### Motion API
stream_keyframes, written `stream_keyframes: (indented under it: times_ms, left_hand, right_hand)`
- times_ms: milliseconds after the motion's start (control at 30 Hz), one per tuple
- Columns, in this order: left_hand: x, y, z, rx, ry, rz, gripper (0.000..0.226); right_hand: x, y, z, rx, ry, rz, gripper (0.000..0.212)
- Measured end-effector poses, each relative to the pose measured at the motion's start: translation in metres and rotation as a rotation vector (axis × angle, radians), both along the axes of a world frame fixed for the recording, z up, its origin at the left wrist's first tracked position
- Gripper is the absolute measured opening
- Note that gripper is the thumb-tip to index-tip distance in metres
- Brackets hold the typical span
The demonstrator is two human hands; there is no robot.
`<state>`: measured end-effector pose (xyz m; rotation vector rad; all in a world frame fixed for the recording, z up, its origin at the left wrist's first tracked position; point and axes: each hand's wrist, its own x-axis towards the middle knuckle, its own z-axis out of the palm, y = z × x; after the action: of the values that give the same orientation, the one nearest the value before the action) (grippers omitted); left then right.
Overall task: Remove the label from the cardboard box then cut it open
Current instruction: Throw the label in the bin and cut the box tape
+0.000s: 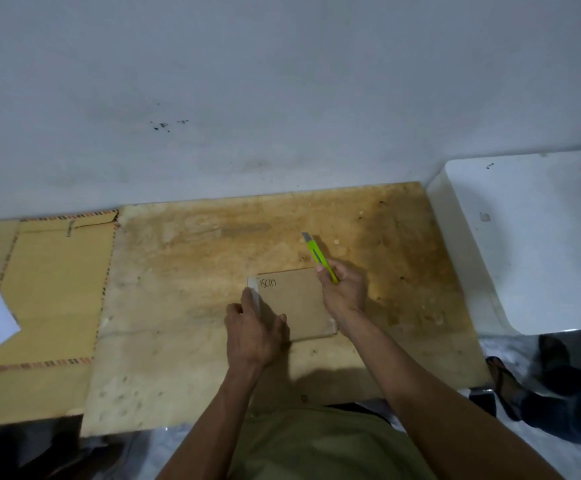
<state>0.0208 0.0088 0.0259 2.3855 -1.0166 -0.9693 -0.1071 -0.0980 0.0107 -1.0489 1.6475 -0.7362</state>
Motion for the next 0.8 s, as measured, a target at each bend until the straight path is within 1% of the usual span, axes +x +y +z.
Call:
stream_keyframes:
  times_ms: [100, 233, 433, 467, 567, 600, 667, 800]
  left_hand:
    - [0.001, 0.000, -0.001, -0.043, -0.026, -0.051, 0.080]
    - [0.002, -0.005, -0.007, -0.105, -0.013, -0.159, 0.080]
    - [0.004, -0.015, -0.022, -0.118, -0.057, -0.310, 0.083]
    - [0.004, -0.016, -0.026, -0.110, -0.071, -0.342, 0.082]
    - [0.004, -0.015, -0.037, -0.091, -0.131, -0.422, 0.085]
    - [0.004, -0.014, -0.039, -0.095, -0.144, -0.436, 0.088]
    - [0.004, -0.013, -0.039, -0.117, -0.147, -0.444, 0.090]
    - [0.004, -0.013, -0.035, -0.118, -0.123, -0.428, 0.093]
  right_hand:
    - [-0.001, 0.002, 0.000, -0.010, 0.017, -0.030, 0.019]
    - [-0.014, 0.010, 0.015, -0.069, 0.057, -0.077, 0.014]
    - [-0.045, 0.032, 0.028, -0.031, 0.132, -0.008, 0.010]
    - [-0.049, 0.037, 0.027, -0.040, 0.155, 0.032, 0.010]
    - [-0.055, 0.051, 0.027, -0.091, 0.207, 0.132, 0.032]
    - [-0.056, 0.055, 0.028, -0.129, 0.229, 0.148, 0.036]
    - [-0.055, 0.059, 0.032, -0.205, 0.300, 0.181, 0.039]
    - [-0.048, 0.059, 0.035, -0.215, 0.385, 0.215, 0.038]
